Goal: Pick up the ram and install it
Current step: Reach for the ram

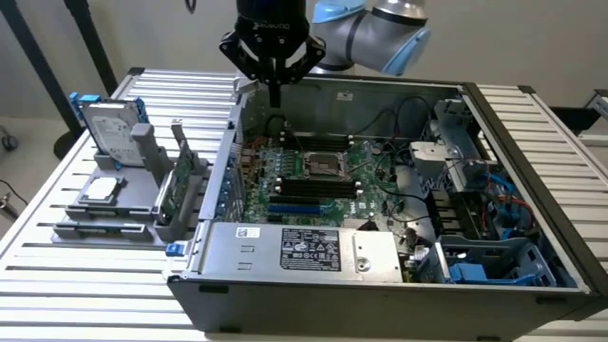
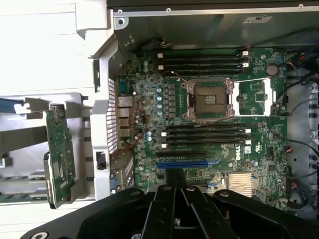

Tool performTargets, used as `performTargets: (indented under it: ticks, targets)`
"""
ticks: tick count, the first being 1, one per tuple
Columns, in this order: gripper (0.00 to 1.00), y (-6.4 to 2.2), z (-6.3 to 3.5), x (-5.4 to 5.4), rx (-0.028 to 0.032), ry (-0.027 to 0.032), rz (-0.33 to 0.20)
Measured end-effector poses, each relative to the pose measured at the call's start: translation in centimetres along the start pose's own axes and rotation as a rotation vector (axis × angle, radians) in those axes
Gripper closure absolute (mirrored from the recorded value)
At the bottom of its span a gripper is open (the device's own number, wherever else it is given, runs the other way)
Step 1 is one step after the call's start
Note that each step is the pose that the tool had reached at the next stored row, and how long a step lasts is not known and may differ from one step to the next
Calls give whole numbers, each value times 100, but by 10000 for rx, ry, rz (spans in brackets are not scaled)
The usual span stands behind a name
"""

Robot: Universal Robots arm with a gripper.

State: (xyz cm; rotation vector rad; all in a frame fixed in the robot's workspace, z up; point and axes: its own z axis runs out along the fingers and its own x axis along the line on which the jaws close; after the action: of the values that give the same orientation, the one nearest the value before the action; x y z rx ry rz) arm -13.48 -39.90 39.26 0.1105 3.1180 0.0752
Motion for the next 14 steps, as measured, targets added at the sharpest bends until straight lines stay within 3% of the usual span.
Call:
performTargets:
  ticks: [14]
  targets:
    - [89, -48, -14, 636, -33, 2, 1]
